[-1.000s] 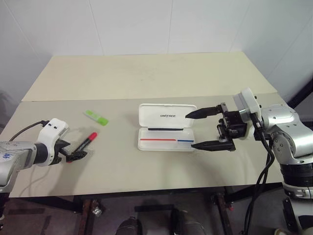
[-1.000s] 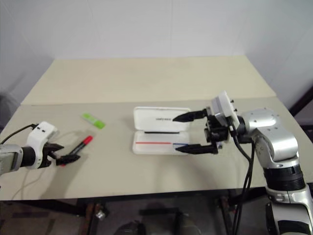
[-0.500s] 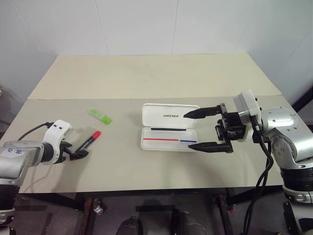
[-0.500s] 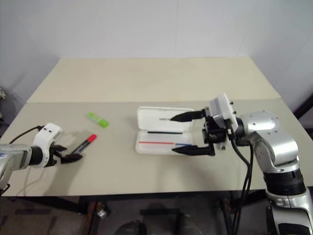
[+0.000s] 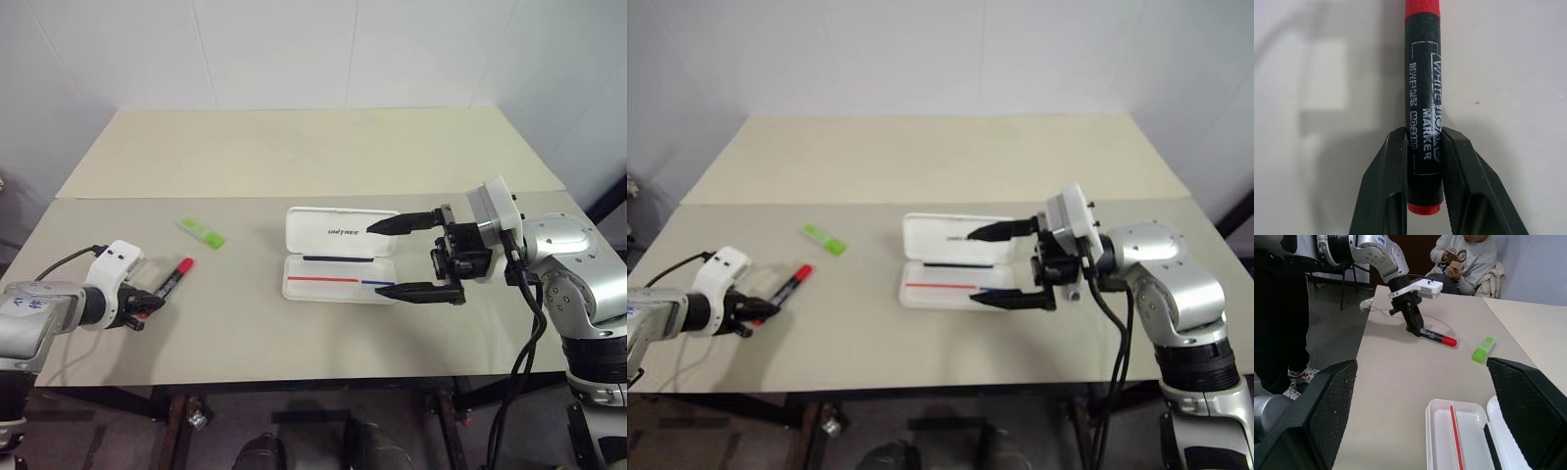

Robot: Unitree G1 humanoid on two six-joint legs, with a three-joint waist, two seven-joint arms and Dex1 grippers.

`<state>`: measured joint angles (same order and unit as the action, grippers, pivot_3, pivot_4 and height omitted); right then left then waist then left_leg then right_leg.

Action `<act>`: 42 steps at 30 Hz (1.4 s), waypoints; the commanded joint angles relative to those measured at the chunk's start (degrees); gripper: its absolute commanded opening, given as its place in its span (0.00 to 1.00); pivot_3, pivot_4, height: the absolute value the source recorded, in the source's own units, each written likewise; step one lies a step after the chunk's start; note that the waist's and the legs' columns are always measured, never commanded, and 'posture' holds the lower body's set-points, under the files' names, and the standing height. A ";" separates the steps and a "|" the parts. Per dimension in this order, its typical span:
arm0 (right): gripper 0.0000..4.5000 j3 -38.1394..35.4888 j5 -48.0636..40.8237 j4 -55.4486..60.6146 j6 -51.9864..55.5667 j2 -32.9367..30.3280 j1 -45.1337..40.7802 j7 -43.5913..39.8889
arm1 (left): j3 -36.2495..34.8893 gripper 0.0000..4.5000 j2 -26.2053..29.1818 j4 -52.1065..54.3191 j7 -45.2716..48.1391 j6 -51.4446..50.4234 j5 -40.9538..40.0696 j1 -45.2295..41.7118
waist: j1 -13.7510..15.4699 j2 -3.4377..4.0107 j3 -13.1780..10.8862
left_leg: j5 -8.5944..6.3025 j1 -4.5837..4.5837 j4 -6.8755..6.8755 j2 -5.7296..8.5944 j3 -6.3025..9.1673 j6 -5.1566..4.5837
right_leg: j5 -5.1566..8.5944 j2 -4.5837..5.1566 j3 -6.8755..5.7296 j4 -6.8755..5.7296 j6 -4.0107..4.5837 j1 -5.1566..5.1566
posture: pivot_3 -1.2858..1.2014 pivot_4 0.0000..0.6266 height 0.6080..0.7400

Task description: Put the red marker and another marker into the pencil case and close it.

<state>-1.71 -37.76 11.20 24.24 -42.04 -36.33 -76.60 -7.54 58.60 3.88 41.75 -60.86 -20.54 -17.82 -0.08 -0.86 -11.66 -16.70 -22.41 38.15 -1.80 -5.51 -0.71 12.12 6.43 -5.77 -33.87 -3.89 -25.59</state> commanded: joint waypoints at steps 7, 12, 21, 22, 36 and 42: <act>1.00 -0.85 1.85 -4.56 -3.42 -0.52 -1.38 -1.82 | -3.29 0.13 3.80 8.51 12.27 14.35 -3.04 1.29 | 0.02 -0.02 -0.01 | 0.00 -0.02 0.03 0.00 0.01 0.00 | 0.00 -0.01 -0.02 0.06 0.01 0.00 | 0.52 0.24 1.00; 1.00 -0.85 4.50 -8.60 -6.38 -0.76 -1.66 -3.10 | -1.05 0.13 4.46 7.95 19.33 22.48 -3.51 -1.98 | 0.02 -0.01 -0.01 | 0.00 -0.02 0.02 -0.01 0.00 0.00 | 0.01 -0.05 -0.02 0.07 0.02 -0.01 | 0.52 0.24 1.00; 1.00 -2.01 5.40 -7.46 -6.49 -1.74 0.23 -2.18 | 11.73 0.13 -0.73 5.12 27.66 27.18 -1.04 -15.28 | 0.09 -0.02 -0.01 | 0.02 -0.06 0.08 0.01 -0.48 -0.02 | 0.01 -0.15 -0.04 -0.03 -0.01 0.02 | 0.52 0.24 1.00; 1.00 -2.27 5.38 -7.07 -6.36 -1.99 0.62 -1.90 | 13.35 0.13 -1.59 4.05 28.40 27.73 -0.28 -17.04 | 0.13 -0.02 -0.01 | 0.02 -0.07 0.09 0.02 -0.49 -0.02 | 0.01 -0.18 -0.04 -0.04 -0.01 0.02 | 0.52 0.24 1.00; 1.00 -5.53 4.29 -1.38 -4.77 -4.86 7.25 0.94 | 29.46 0.13 -14.66 -15.26 33.51 39.98 15.34 -35.34 | 0.40 -0.04 -0.02 | -0.01 -0.14 0.28 0.02 -0.54 0.05 | 0.01 -0.51 0.01 -0.10 -0.02 0.03 | 0.52 0.24 1.00; 1.00 -6.49 4.72 -0.14 -5.15 -5.69 10.40 2.10 | 31.37 0.13 -20.22 -23.12 32.75 43.33 20.48 -40.25 | 0.68 -0.05 -0.02 | -0.23 -0.37 0.91 -0.05 -0.51 -0.14 | -0.03 -0.53 0.02 -0.10 -0.09 0.02 | 0.52 0.24 1.00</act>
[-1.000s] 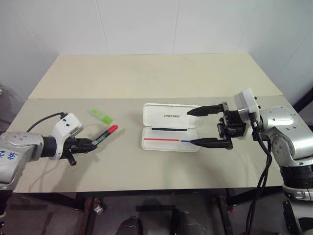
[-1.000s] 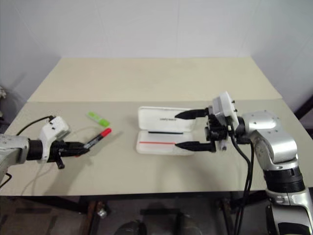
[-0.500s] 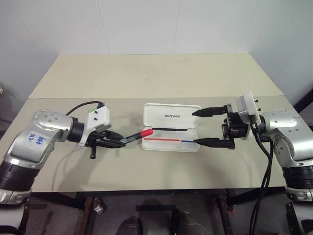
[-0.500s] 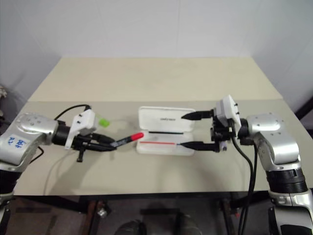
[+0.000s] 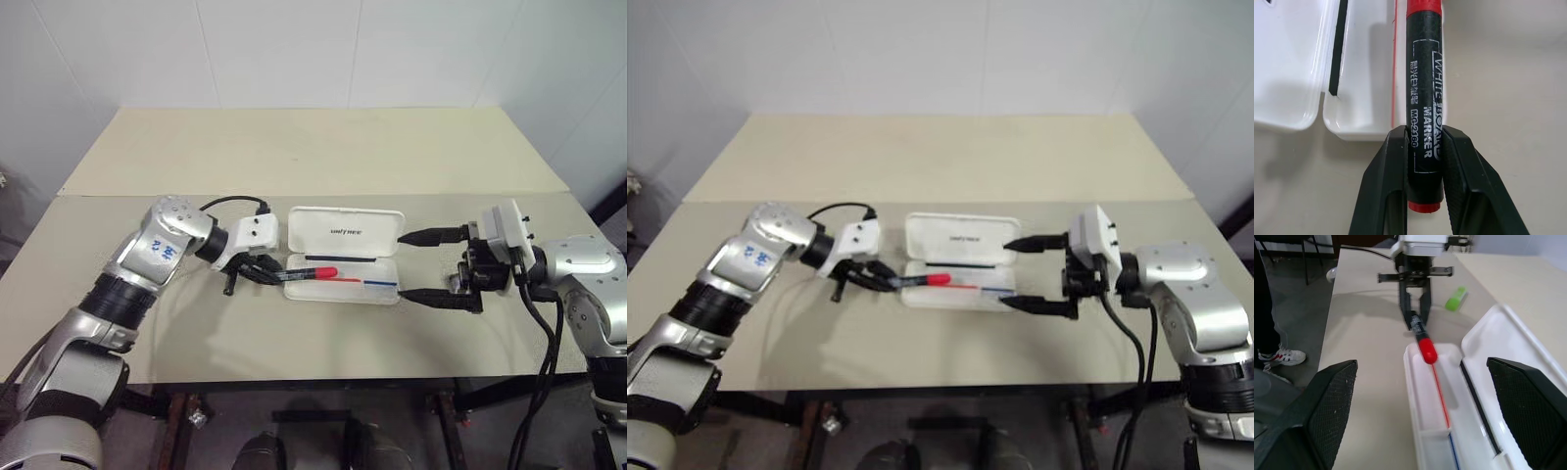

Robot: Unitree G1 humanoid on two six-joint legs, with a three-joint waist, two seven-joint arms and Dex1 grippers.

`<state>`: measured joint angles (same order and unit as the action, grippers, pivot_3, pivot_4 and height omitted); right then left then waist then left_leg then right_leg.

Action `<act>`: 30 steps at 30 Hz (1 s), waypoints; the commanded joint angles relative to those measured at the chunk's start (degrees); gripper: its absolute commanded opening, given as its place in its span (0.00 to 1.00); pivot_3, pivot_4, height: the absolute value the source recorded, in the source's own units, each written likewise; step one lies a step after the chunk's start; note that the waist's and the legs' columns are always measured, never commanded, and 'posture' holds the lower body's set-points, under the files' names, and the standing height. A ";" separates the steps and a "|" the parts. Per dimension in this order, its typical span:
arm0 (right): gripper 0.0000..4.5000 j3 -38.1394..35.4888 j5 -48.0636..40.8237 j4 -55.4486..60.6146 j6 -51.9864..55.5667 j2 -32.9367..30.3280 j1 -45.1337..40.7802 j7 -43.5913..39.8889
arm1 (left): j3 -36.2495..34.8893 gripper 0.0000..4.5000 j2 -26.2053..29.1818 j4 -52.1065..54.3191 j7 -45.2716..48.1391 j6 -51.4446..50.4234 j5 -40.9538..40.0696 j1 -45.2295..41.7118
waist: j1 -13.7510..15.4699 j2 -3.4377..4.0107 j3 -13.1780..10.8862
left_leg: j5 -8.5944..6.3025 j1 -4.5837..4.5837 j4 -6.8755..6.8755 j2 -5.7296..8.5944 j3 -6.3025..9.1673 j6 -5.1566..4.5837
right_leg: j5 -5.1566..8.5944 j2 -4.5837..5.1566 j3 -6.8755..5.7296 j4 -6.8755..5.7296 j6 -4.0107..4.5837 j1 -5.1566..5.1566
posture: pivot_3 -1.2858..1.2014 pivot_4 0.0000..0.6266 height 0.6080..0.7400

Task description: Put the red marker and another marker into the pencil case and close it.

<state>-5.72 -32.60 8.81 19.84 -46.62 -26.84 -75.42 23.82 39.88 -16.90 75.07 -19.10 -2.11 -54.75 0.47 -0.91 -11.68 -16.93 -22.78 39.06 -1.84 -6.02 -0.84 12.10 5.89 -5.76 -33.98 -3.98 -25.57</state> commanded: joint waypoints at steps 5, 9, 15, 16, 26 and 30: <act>1.00 -3.20 -1.09 4.17 -0.25 -0.98 3.00 2.56 | 0.45 0.13 -6.85 -8.09 -2.82 2.37 5.33 -7.76 | 0.74 -0.01 -0.01 | -0.01 -0.08 0.09 0.01 0.09 -0.03 | -0.02 0.01 -0.02 0.04 -0.04 0.00 | 0.52 0.24 1.00; 1.00 -3.56 -1.57 5.83 0.23 -0.61 4.21 4.01 | 0.55 0.13 -10.31 -12.22 -4.19 3.51 7.61 -10.29 | 0.97 -0.01 -0.01 | -0.01 -0.18 0.10 0.02 0.15 -0.02 | -0.04 0.00 -0.07 -0.02 -0.06 -0.01 | 0.52 0.24 1.00; 1.00 -3.50 -2.23 7.03 0.55 -0.27 4.77 5.78 | 0.56 0.13 -13.66 -14.92 -4.67 4.39 9.13 -11.40 | 0.94 -0.01 -0.01 | -0.02 -0.25 0.11 0.03 0.15 -0.04 | -0.06 0.00 -0.10 0.06 -0.10 -0.02 | 0.52 0.24 1.00; 1.00 -3.43 -2.34 7.17 0.58 -0.19 4.77 6.08 | 0.65 0.13 -14.25 -15.48 -4.79 4.62 9.48 -11.50 | 0.94 -0.02 -0.01 | -0.02 -0.26 0.13 0.03 0.16 -0.04 | -0.06 0.00 -0.10 0.06 -0.10 -0.02 | 0.52 0.24 1.00; 1.00 -3.60 -3.71 9.57 1.02 -0.03 6.22 8.47 | 1.48 0.13 -19.16 -21.23 -7.70 8.25 13.14 -11.96 | 0.98 -0.03 -0.01 | -0.03 -0.29 0.15 0.03 0.23 -0.06 | -0.07 0.00 -0.13 0.05 -0.11 -0.02 | 0.52 0.24 1.00; 1.00 -3.92 -4.29 10.49 1.26 0.01 6.83 9.41 | 1.21 0.13 -19.78 -23.79 -8.82 10.02 14.05 -12.24 | 0.91 -0.03 -0.01 | -0.03 -0.30 0.15 0.02 0.24 -0.06 | -0.07 0.00 -0.14 0.05 -0.11 -0.02 | 0.52 0.24 1.00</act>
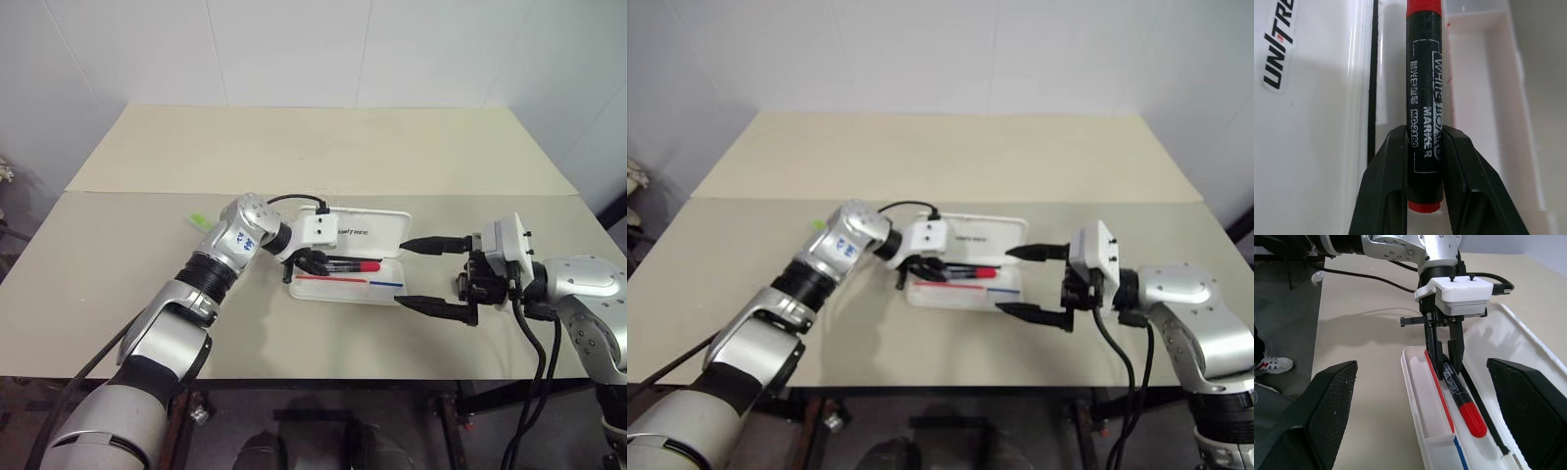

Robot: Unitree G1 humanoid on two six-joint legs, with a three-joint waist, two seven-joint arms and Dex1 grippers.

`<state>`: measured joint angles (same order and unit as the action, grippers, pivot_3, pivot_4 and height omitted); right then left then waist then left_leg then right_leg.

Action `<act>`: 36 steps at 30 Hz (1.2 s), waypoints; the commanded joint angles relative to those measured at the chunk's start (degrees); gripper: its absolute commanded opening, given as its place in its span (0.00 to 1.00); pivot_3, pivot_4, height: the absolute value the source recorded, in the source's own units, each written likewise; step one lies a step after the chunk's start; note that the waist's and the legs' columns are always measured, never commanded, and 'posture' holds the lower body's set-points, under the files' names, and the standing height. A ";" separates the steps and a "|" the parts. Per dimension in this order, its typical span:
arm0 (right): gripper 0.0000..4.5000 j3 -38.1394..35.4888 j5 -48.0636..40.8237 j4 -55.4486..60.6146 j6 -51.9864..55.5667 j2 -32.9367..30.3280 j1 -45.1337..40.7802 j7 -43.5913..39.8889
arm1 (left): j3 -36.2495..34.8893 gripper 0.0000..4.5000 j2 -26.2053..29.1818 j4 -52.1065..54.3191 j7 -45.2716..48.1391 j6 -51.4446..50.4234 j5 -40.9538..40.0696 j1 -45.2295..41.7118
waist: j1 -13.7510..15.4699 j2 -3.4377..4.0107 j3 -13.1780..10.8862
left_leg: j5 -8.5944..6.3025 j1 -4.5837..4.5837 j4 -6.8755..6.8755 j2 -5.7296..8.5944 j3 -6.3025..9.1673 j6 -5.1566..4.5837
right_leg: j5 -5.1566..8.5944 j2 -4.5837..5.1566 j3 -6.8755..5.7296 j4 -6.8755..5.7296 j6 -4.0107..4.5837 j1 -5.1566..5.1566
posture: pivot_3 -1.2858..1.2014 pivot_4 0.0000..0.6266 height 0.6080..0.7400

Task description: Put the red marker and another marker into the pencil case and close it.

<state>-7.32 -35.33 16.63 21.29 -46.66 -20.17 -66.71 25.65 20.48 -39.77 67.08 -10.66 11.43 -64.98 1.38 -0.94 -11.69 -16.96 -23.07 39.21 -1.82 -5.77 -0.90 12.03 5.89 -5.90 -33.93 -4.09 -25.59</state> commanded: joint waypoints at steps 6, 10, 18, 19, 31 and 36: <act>1.00 -2.30 -2.12 3.48 -0.16 0.10 0.56 1.81 | -1.33 0.53 -1.47 -3.26 -2.11 2.78 0.55 -2.27 | 0.14 -0.01 0.01 | 0.00 0.01 0.03 0.01 0.01 0.00 | 0.00 0.01 0.00 -0.02 0.00 0.01 | 0.52 0.24 1.00; 1.00 -2.15 -2.21 3.21 -0.43 0.12 0.46 1.92 | -2.18 0.75 -2.35 -2.98 -1.66 3.52 -0.14 -2.46 | 0.33 -0.02 0.01 | 0.02 -0.02 0.12 0.05 0.15 -0.03 | 0.00 0.06 -0.01 0.09 0.00 0.05 | 0.52 0.24 1.00; 1.00 -0.72 -1.62 1.18 -1.43 1.08 -0.86 1.12 | -4.45 0.89 -1.20 6.49 2.18 1.64 -3.28 0.12 | 0.09 -0.01 0.01 | 0.02 -0.08 0.13 0.04 0.16 -0.03 | -0.02 0.03 -0.06 -0.05 -0.03 0.04 | 0.52 0.24 1.00; 1.00 -0.52 -1.51 0.89 -1.49 1.28 -1.15 1.01 | -4.78 0.89 -0.67 8.36 2.53 0.47 -3.80 0.95 | -0.03 -0.01 0.01 | 0.02 -0.08 0.13 0.04 0.16 -0.03 | -0.02 0.03 -0.05 -0.05 -0.03 0.04 | 0.52 0.24 1.00; 1.00 1.97 -0.22 -3.21 -2.31 2.79 -4.79 -2.16 | -16.14 0.89 13.36 41.67 3.38 -14.93 -15.07 21.11 | -0.23 0.00 0.01 | 0.04 0.03 0.13 -0.02 0.40 0.00 | -0.02 0.00 0.09 -0.21 -0.02 0.03 | 0.52 0.24 1.00; 1.00 3.15 0.78 -6.65 -3.18 3.08 -7.49 -4.76 | -25.78 0.89 19.82 52.97 -2.06 -29.17 -19.54 29.40 | -0.16 0.00 0.01 | 0.04 0.05 0.15 -0.01 0.42 -0.01 | -0.02 -0.01 0.11 -0.24 -0.02 0.04 | 0.52 0.24 1.00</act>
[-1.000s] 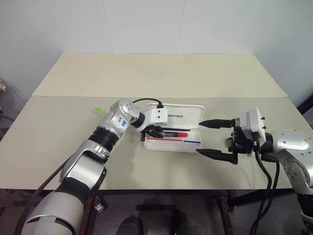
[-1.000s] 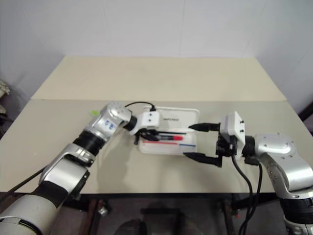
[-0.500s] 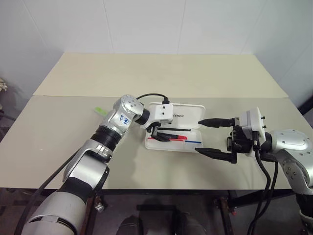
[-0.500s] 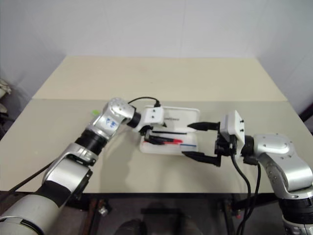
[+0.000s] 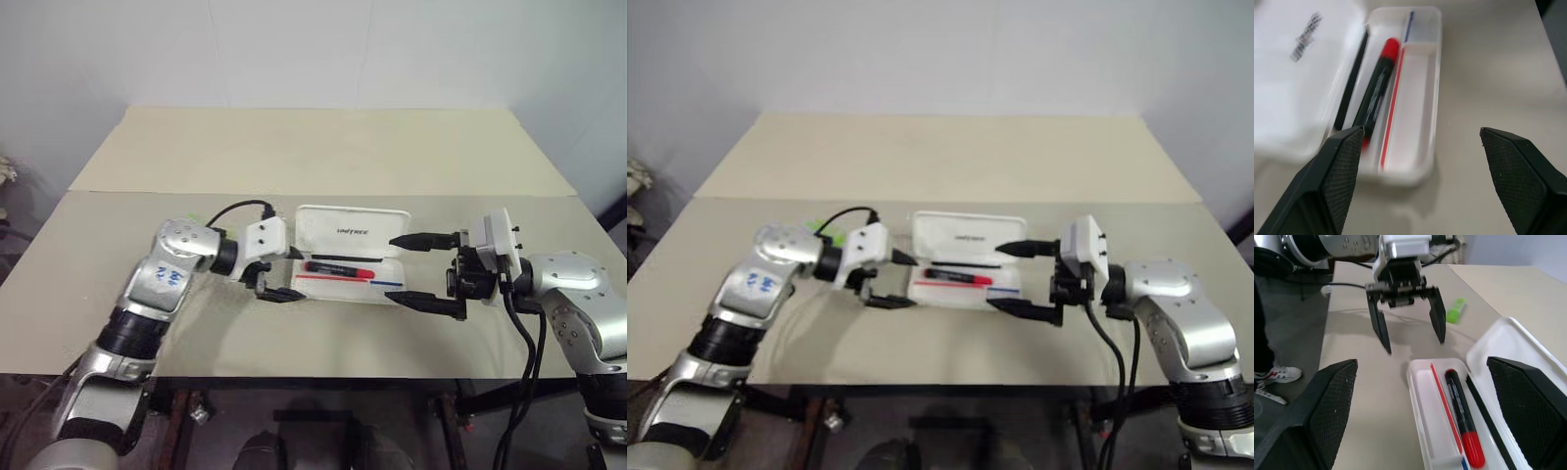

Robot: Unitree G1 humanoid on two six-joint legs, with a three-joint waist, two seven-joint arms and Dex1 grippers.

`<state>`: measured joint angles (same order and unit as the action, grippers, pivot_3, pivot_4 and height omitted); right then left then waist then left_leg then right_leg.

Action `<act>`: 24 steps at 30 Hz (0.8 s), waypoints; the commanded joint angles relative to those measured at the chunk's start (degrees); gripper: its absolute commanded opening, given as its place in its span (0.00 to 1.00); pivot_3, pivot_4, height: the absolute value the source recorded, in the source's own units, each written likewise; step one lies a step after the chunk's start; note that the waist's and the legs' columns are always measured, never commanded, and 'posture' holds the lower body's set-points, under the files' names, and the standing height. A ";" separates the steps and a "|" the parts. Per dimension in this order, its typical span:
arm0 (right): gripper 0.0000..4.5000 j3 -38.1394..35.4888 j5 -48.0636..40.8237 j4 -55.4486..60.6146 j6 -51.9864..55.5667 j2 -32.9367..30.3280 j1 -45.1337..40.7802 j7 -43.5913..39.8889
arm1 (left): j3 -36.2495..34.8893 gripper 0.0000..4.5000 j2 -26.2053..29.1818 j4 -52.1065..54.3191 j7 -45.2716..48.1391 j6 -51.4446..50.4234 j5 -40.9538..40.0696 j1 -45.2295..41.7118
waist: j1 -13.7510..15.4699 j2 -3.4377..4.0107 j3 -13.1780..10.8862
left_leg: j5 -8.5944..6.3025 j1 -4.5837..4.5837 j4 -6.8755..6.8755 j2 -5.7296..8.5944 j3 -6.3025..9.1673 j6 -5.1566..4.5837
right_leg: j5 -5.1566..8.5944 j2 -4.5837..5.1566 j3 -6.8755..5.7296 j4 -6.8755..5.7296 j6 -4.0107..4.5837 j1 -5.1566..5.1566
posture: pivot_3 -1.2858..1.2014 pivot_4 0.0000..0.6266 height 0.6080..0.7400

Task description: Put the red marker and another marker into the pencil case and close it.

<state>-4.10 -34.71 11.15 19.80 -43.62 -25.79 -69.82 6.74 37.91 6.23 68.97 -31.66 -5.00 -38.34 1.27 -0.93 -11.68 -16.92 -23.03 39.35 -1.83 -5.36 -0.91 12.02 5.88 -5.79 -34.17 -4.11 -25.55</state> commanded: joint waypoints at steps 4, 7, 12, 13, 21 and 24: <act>1.00 1.16 0.88 -3.58 -2.48 0.84 -4.03 -3.53 | -13.80 0.89 2.75 10.12 -13.88 -19.76 -3.53 4.13 | 0.13 -0.01 0.00 | 0.01 0.00 0.00 0.00 0.03 0.00 | 0.00 -0.01 0.00 0.00 0.00 0.00 | 0.52 0.24 1.00; 1.00 2.13 1.57 -5.34 -3.00 1.60 -5.70 -4.86 | -17.67 0.89 1.53 9.69 -21.64 -26.18 -3.09 2.37 | 0.14 -0.01 0.00 | 0.03 0.01 0.00 0.02 0.02 0.02 | 0.00 -0.01 0.00 -0.05 0.00 0.02 | 0.52 0.24 1.00; 1.00 3.47 2.38 -7.92 -3.65 2.97 -8.39 -6.53 | -22.58 0.89 -3.34 7.85 -34.36 -33.84 -2.57 -2.30 | 0.07 -0.05 0.00 | 0.07 0.01 -0.01 0.03 0.02 0.07 | 0.00 -0.02 -0.01 -0.11 0.00 0.02 | 0.52 0.24 1.00; 1.00 3.69 2.50 -8.24 -3.76 3.14 -8.71 -6.85 | -23.53 0.89 -4.83 7.49 -36.67 -35.46 -2.66 -3.26 | 0.12 -0.05 0.00 | 0.08 0.03 -0.01 0.03 0.02 0.10 | 0.00 -0.02 -0.01 -0.13 0.00 0.02 | 0.52 0.24 1.00; 1.00 4.22 3.13 -9.64 -3.63 4.01 -10.13 -8.27 | -30.53 0.89 -17.14 4.21 -54.21 -41.68 -1.90 -11.19 | 0.09 -0.09 0.01 | 0.15 -0.01 -0.01 0.04 -0.04 0.21 | -0.02 0.00 -0.01 -0.08 -0.01 0.03 | 0.52 0.24 1.00; 1.00 4.41 3.19 -9.88 -3.51 4.18 -10.47 -8.55 | -30.84 0.89 -19.79 1.74 -60.51 -43.49 0.11 -13.62 | 0.07 -0.10 0.01 | 0.15 0.01 -0.02 0.03 -0.03 0.26 | -0.02 0.00 -0.01 -0.07 -0.01 0.03 | 0.52 0.24 1.00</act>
<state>0.50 -31.40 0.78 16.72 -39.65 -35.17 -77.91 -23.11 18.31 8.11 11.67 -74.43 -6.12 -50.33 1.34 -1.04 -11.67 -16.75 -23.00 39.33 -1.79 -5.39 -0.62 12.00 5.88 -5.79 -34.25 -4.12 -25.52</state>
